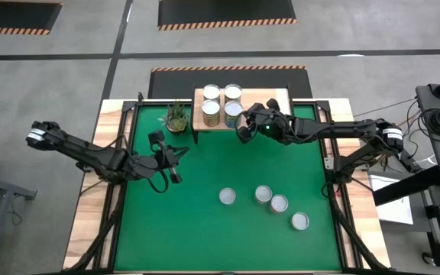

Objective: Pick and place cans onto a shelf
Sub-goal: Put the canned cherries on the shelf, then put the canned peaches on the shelf

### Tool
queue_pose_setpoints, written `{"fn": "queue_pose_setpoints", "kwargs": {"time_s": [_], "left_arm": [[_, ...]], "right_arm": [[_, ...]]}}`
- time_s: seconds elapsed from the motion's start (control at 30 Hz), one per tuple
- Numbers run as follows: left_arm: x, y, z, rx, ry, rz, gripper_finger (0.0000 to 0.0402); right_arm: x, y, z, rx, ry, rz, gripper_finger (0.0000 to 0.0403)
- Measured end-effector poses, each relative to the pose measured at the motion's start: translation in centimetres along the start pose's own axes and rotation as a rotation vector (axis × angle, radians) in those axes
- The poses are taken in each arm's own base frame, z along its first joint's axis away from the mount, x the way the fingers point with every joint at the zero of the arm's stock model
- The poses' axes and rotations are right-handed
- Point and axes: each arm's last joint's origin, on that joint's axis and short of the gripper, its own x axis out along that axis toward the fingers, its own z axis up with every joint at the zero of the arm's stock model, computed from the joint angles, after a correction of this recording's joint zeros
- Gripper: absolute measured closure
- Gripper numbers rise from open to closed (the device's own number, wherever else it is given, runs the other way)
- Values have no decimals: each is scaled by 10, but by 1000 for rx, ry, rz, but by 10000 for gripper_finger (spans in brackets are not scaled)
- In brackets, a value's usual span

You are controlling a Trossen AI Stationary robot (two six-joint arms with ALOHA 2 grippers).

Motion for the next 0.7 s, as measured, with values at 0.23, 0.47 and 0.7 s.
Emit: {"fn": "queue_pose_setpoints", "kwargs": {"time_s": [0.23,0.47,0.7], "left_arm": [[0,0,0,0,0,0,402],[0,0,0,0,0,0,402],[0,0,0,0,0,0,402]], "right_arm": [[0,1,-1,15,2,25,390],[-8,0,5,16,-1,30,390],[-42,6,34,42,-73,96,390]]}}
